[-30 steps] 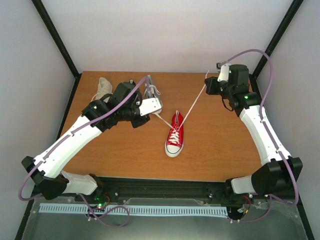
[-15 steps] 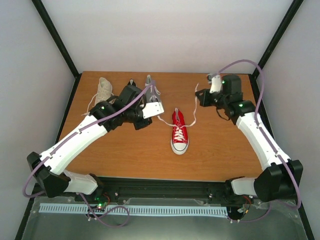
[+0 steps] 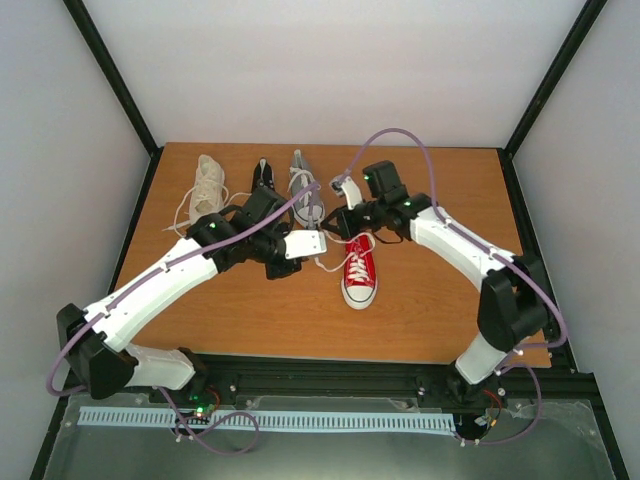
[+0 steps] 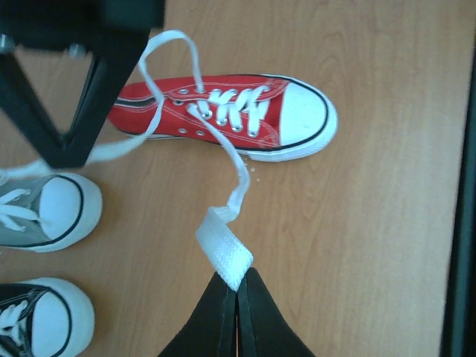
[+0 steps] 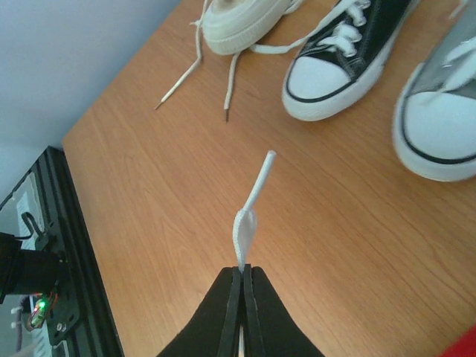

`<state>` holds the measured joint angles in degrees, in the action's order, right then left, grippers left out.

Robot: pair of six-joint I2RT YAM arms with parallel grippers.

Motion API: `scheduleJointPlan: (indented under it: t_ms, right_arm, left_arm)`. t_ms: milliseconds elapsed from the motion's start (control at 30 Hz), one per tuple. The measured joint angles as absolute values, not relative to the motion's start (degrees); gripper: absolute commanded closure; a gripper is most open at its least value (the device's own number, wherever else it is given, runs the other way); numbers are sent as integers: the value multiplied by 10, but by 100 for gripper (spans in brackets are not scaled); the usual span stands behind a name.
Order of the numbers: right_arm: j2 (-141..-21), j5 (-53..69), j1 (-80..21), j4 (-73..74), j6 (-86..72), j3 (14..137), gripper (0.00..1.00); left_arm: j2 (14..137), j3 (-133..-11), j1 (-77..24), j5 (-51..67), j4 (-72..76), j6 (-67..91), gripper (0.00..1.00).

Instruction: Tie the shoes

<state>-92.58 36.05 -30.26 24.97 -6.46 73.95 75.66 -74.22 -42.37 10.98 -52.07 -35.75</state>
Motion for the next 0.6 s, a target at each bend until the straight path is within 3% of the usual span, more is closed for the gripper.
scheduleJointPlan:
  t_ms: [133, 267, 300, 433, 600]
  right_arm:
    - [-969, 367, -337, 249, -57, 764, 87]
    - [-983, 379, -363, 253, -49, 773, 42]
    - [-983, 381, -364, 255, -46, 773, 38]
    - [-971, 377, -359, 262, -34, 767, 30]
    - [-895, 373, -327, 262, -18, 726, 28]
  left_arm:
    - [747, -735, -424, 138, -531, -365, 99]
    - [747, -735, -424, 148, -532, -366, 99]
    - [747, -735, -424, 147, -532, -365, 99]
    - [754, -737, -424, 130, -527, -362, 99]
    - [782, -752, -409, 94, -513, -349, 99]
